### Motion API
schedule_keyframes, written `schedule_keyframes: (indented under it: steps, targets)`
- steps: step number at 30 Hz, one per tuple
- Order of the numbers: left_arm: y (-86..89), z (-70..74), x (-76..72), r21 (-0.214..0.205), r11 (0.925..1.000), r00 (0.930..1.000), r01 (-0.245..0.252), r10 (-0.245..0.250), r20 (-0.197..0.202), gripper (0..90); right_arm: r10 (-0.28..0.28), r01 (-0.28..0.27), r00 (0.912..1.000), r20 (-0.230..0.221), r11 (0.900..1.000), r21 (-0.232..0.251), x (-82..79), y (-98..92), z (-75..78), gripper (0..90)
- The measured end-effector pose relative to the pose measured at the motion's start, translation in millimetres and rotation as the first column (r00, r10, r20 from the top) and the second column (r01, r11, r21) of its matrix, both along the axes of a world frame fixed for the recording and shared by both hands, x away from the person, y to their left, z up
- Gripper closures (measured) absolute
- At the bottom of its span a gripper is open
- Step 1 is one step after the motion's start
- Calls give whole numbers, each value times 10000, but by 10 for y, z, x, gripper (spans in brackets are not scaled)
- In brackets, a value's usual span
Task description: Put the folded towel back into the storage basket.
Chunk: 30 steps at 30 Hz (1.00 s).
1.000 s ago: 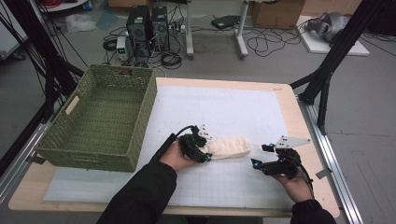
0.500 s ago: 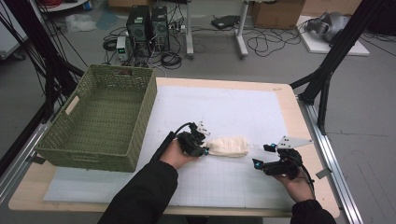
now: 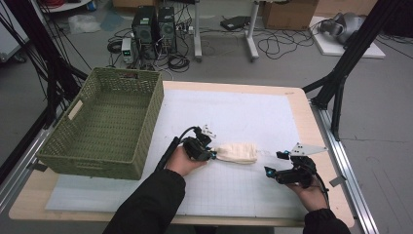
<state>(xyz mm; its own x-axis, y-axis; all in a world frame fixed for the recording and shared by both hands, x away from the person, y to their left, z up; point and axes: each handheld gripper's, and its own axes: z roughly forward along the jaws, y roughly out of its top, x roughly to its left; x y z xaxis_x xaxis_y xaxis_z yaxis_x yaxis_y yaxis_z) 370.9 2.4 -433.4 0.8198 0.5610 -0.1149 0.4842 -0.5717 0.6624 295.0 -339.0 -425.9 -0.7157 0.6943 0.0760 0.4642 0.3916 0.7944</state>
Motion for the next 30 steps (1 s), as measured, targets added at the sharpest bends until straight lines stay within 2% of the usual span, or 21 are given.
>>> schedule_keyframes:
  steps: [8, 18, 21, 25, 30]
  targets:
    - [52, -16, 46, -519, 9983, 9979, -281, 250, -589, 788, -156, 156, 9999, 37, 9999, -42, -19, -37, -15, 161]
    - [101, -33, 82, -1016, 9926, 9908, -669, 540, -1244, 788, -168, 168, 9998, 59, 9999, 8, -55, -76, -1, 148]
    - [112, -44, 84, -1238, 9889, 9881, -816, 641, -1398, 788, -67, 67, 9999, 97, 10000, 15, -64, -72, -3, 148]
    - [180, -91, 84, -1883, 9743, 9785, -1233, 877, -1865, 789, -8, 8, 9999, 104, 10000, 17, -70, -74, 3, 149]
    - [191, -98, 79, -2077, 9683, 9725, -1387, 935, -2132, 789, 6, -6, 10000, 72, 10000, 50, -66, -70, -3, 148]
